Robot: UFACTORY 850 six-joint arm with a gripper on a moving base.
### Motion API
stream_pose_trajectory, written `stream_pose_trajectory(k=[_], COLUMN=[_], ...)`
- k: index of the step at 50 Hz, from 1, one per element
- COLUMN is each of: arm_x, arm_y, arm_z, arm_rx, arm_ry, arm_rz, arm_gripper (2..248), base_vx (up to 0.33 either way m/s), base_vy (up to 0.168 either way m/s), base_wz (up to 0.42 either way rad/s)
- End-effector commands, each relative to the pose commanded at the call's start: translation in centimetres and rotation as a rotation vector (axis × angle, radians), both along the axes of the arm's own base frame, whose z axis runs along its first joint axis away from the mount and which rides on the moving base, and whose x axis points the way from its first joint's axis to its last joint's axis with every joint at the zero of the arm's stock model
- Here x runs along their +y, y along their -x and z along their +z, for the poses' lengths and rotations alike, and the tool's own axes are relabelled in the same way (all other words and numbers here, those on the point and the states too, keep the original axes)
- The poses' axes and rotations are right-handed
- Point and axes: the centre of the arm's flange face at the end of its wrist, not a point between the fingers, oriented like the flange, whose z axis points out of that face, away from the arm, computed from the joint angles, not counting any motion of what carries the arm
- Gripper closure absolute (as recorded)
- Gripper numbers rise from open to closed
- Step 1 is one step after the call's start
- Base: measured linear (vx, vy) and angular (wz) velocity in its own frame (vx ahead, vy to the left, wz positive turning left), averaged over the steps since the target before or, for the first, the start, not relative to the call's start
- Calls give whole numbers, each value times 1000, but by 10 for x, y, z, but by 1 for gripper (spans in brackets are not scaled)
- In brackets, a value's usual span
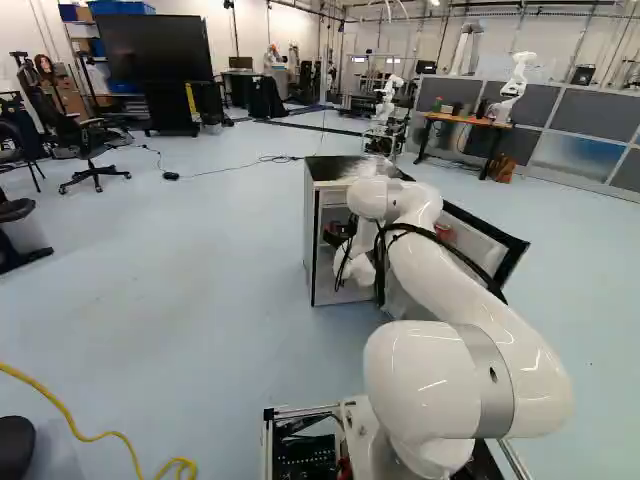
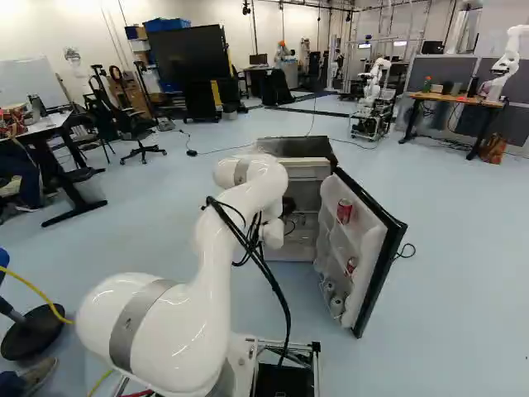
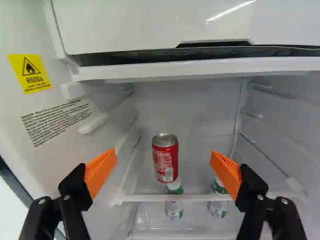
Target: Grab a drink from the fridge
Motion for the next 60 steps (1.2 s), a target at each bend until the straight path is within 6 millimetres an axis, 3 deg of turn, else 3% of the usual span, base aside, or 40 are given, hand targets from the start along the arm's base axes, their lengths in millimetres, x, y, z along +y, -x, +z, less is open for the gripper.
stream_pose_trajectory(k=[12, 60], arm_x=[-7, -3], arm_y=[-11, -42], arm_z=[-6, -35], arm_rx=[-28, 49], arm_ry=[5, 27], arm_rz=[-8, 2], arm_gripper=[3, 3], base_vx=[0, 0], base_vy=[0, 0], base_wz=[0, 0])
